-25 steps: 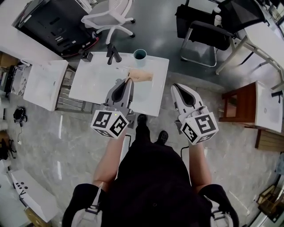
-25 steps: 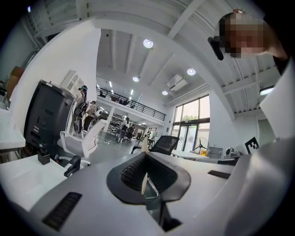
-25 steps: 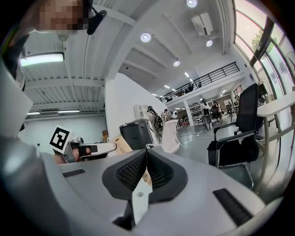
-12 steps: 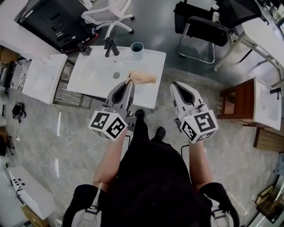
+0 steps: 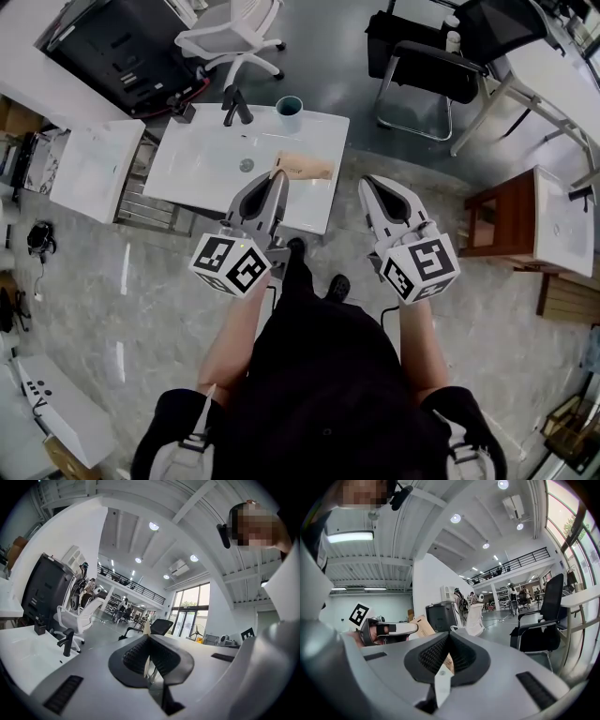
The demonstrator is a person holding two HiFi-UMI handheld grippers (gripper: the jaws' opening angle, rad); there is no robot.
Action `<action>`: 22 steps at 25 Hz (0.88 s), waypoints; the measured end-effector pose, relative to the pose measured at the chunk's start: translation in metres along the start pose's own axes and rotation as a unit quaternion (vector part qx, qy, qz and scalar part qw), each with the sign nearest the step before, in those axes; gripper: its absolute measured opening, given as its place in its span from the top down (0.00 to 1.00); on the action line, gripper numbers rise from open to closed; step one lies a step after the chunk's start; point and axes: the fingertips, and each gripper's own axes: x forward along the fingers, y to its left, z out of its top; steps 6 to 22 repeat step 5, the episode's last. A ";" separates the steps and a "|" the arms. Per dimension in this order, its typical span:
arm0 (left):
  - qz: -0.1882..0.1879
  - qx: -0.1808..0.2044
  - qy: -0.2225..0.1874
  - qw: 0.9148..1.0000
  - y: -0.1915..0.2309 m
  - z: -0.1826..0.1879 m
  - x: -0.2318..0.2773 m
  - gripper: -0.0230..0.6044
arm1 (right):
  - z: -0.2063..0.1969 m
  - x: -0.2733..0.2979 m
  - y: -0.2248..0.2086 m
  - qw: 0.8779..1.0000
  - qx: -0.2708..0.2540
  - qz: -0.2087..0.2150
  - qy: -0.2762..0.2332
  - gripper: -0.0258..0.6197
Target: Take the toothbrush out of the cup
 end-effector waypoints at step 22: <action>-0.008 0.006 0.004 1.000 -0.009 0.000 0.007 0.94 | 0.003 -0.001 -0.005 1.000 -0.005 -0.001 0.002 0.91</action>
